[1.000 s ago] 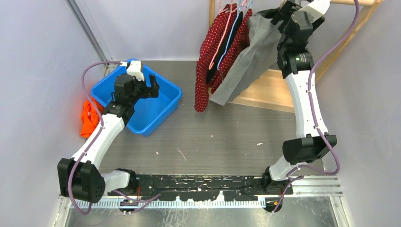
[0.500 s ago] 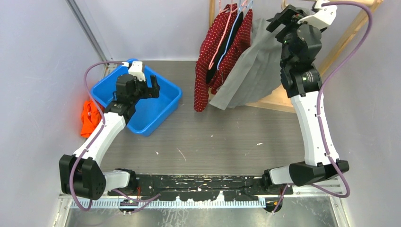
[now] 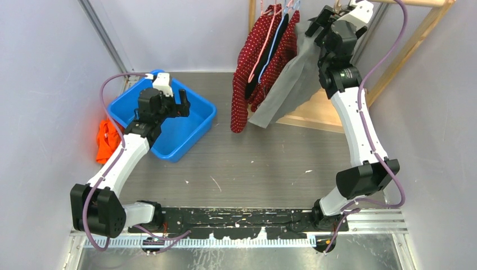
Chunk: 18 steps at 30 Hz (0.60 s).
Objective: Remove the skirt from the hanger
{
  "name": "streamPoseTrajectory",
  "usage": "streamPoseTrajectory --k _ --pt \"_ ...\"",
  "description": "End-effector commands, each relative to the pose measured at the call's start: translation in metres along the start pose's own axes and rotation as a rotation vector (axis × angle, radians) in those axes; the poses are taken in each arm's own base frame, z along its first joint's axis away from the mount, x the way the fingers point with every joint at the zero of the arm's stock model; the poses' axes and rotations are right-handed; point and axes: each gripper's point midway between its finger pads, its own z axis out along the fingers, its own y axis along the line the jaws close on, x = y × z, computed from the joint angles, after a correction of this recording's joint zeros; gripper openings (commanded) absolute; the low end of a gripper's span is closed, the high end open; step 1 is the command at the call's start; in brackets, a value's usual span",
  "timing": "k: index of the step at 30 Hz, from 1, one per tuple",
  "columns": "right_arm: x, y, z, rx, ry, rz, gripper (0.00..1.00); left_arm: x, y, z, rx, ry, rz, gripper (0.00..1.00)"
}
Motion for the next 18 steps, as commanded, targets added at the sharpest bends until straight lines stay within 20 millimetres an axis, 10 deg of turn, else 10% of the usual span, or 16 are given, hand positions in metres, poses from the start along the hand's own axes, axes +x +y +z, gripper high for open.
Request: streamPoseTrajectory --k 1,18 --pt "-0.057 0.003 -0.008 0.009 -0.161 0.074 0.9 -0.018 0.003 -0.002 -0.013 -0.054 0.019 0.94" --pt "-0.028 -0.021 0.033 0.208 -0.188 -0.055 0.92 -0.011 0.001 0.002 0.0 -0.026 0.022 0.94"
